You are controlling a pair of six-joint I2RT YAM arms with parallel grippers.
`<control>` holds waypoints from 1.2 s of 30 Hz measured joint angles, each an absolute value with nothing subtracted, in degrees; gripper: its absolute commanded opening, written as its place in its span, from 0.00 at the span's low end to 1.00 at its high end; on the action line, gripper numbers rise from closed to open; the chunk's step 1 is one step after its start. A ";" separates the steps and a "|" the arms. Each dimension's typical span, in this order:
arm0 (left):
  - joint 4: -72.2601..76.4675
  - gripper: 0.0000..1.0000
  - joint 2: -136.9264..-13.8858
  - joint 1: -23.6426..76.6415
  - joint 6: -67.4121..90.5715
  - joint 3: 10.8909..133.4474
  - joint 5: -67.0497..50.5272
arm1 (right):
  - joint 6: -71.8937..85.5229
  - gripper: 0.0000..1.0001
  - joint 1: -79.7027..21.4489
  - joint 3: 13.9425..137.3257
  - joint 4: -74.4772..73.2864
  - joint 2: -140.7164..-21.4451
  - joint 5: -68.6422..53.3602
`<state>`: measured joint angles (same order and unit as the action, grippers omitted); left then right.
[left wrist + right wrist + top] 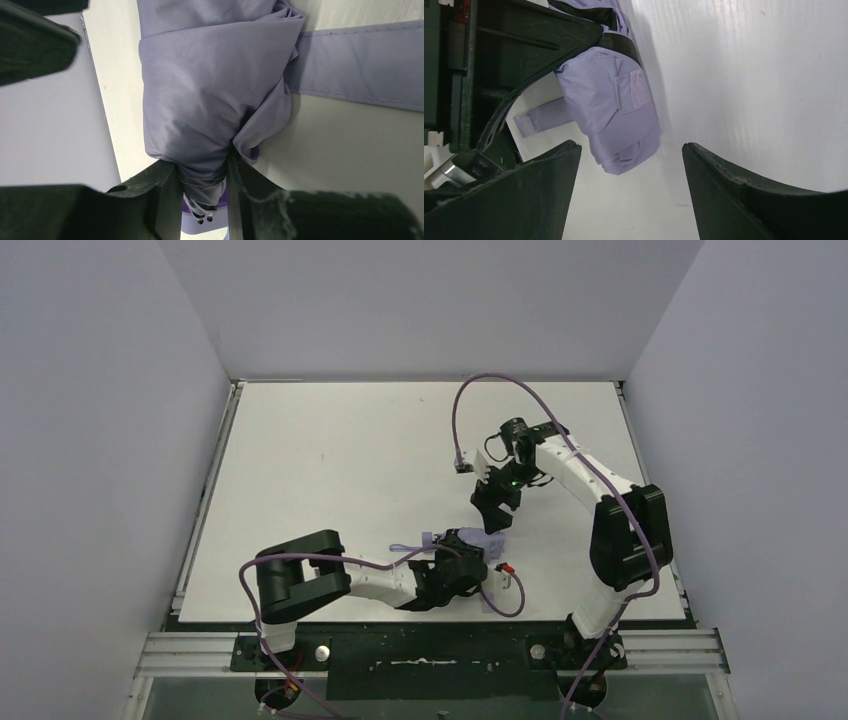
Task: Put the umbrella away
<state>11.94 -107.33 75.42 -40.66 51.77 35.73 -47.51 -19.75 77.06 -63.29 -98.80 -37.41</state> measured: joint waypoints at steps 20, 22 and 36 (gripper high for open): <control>15.14 0.00 -107.59 75.96 -43.20 50.09 36.12 | -50.00 0.49 -22.22 74.98 -61.91 -107.20 -37.67; 15.57 0.00 -107.53 75.99 -43.70 49.78 36.07 | -49.45 0.43 -22.48 75.00 -62.61 -107.77 -37.78; 12.08 0.59 -101.97 74.24 -42.13 47.48 30.46 | -42.17 0.06 -22.59 74.35 -61.80 -108.03 -38.98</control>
<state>12.08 -101.97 74.24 -42.13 47.48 30.46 -42.17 -22.59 74.35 -61.80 -108.03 -38.98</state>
